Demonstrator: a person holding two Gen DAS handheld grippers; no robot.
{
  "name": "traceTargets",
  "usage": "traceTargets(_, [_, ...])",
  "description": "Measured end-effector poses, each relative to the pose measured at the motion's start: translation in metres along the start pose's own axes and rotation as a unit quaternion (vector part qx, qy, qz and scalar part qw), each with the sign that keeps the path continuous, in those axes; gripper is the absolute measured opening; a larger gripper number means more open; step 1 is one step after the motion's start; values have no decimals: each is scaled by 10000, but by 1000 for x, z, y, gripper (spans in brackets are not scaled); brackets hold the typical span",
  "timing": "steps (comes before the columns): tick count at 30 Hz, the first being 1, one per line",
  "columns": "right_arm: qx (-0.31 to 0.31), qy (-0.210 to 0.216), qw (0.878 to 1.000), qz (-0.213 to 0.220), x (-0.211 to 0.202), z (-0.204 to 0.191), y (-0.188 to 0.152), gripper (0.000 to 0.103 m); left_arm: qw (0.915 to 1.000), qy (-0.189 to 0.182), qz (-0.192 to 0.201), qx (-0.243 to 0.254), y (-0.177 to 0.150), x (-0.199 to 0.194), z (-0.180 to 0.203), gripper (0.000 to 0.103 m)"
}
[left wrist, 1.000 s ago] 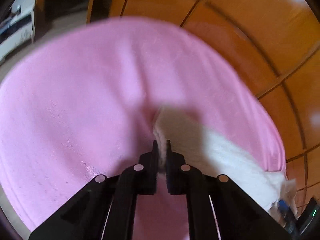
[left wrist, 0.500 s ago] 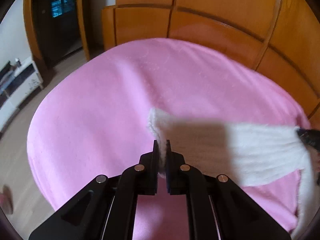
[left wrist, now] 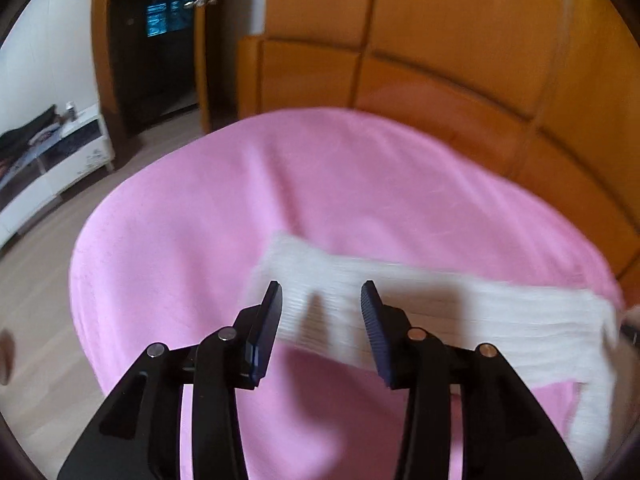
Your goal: Fold small clothes
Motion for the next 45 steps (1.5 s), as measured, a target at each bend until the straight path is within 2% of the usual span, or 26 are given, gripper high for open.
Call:
traceTargets(3, [522, -67, 9985, 141, -49, 49, -54, 64, 9975, -550, 84, 425, -20, -17, 50, 40])
traceTargets(4, [734, -354, 9964, 211, -74, 81, -83, 64, 9957, -722, 62, 569, -27, -23, 63, 40])
traceTargets(5, [841, -567, 9946, 226, -84, 99, -97, 64, 9930, -920, 23, 737, -37, -29, 81, 41])
traceTargets(7, [1241, -1122, 9856, 235, -119, 154, -143, 64, 9857, -1264, -92, 1108, -60, -41, 119, 43])
traceTargets(9, [1595, -1800, 9706, 123, -151, 216, -193, 64, 9741, -1670, -289, 1500, -88, -52, 162, 45])
traceTargets(12, [2166, -2635, 9400, -54, -181, 302, -252, 64, 9561, -1975, -550, 2095, -123, -63, 224, 45])
traceTargets(14, [2316, -3040, 9239, -177, -189, 343, -276, 64, 9454, -2098, -732, 2383, -145, -70, 255, 45])
traceTargets(15, [2356, -3217, 9167, -249, -190, 363, -284, 64, 9353, -2233, -849, 2609, -160, -76, 277, 45])
traceTargets(18, [2503, -3434, 9045, -359, -182, 410, -291, 61, 9152, -2344, -927, 3145, -191, -93, 318, 49])
traceTargets(20, [2804, -3355, 8988, -306, -176, 438, -289, 60, 9028, -2362, -979, 3457, -210, -101, 342, 50])
traceTargets(21, [2875, -3527, 8901, -261, -174, 455, -287, 60, 8981, -2365, -1008, 3569, -218, -105, 351, 51])
traceTargets(24, [2743, -3745, 8851, -330, -164, 478, -283, 60, 8874, -2310, -1131, 3826, -237, -104, 374, 52])
traceTargets(26, [2320, -4085, 8820, -367, -159, 487, -278, 60, 8830, -2285, -1215, 3915, -242, -99, 380, 53])
traceTargets(27, [2181, -4047, 8872, -404, -158, 487, -277, 60, 8811, -2275, -1253, 3952, -246, -99, 384, 53])
traceTargets(29, [1878, -3825, 9036, -435, -149, 486, -270, 60, 8801, -2270, -1368, 3939, -251, -93, 388, 54])
traceTargets(31, [1445, -3894, 9082, -513, -140, 480, -261, 60, 8797, -2350, -1552, 3831, -257, -87, 394, 54])
traceTargets(33, [1277, -3877, 9110, -589, -132, 485, -252, 59, 8819, -2315, -1605, 3780, -260, -80, 400, 54])
traceTargets(35, [1224, -3764, 9160, -649, -126, 491, -245, 43, 8840, -2329, -1664, 3696, -259, -77, 404, 54])
traceTargets(37, [1167, -3756, 9158, -809, -120, 495, -241, 12, 8855, -2343, -1644, 3660, -258, -76, 406, 55])
traceTargets(40, [1375, -3726, 9148, -739, -133, 494, -234, 9, 8877, -2320, -1620, 3633, -255, -75, 406, 55])
traceTargets(45, [1607, -3685, 9153, -246, -200, 481, -225, 9, 8859, -2420, -1599, 3620, -250, -77, 408, 56])
Point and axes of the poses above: each gripper's, at about its wrist camera, not at the fingertips, and x roughly the way its jaws point, z to its right, y to its top, the point moved 9 cm from there along x, roughly the way its jaws point, and after that the axes turned 11 degrees about -z, right-handed, at the moved point
